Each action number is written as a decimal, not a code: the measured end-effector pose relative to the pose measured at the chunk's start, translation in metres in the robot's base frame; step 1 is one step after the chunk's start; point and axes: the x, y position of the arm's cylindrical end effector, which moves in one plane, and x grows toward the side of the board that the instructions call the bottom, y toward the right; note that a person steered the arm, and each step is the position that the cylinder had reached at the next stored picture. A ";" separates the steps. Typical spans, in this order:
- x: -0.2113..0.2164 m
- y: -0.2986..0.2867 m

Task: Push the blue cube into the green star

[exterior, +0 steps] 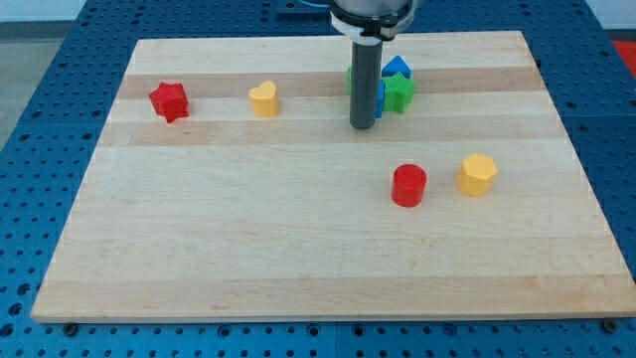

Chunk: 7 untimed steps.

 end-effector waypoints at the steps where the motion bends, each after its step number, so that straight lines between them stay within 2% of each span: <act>1: -0.001 -0.002; 2: 0.027 -0.068; 3: 0.055 -0.086; 4: 0.055 -0.061; 6: 0.056 -0.105; 7: 0.056 -0.054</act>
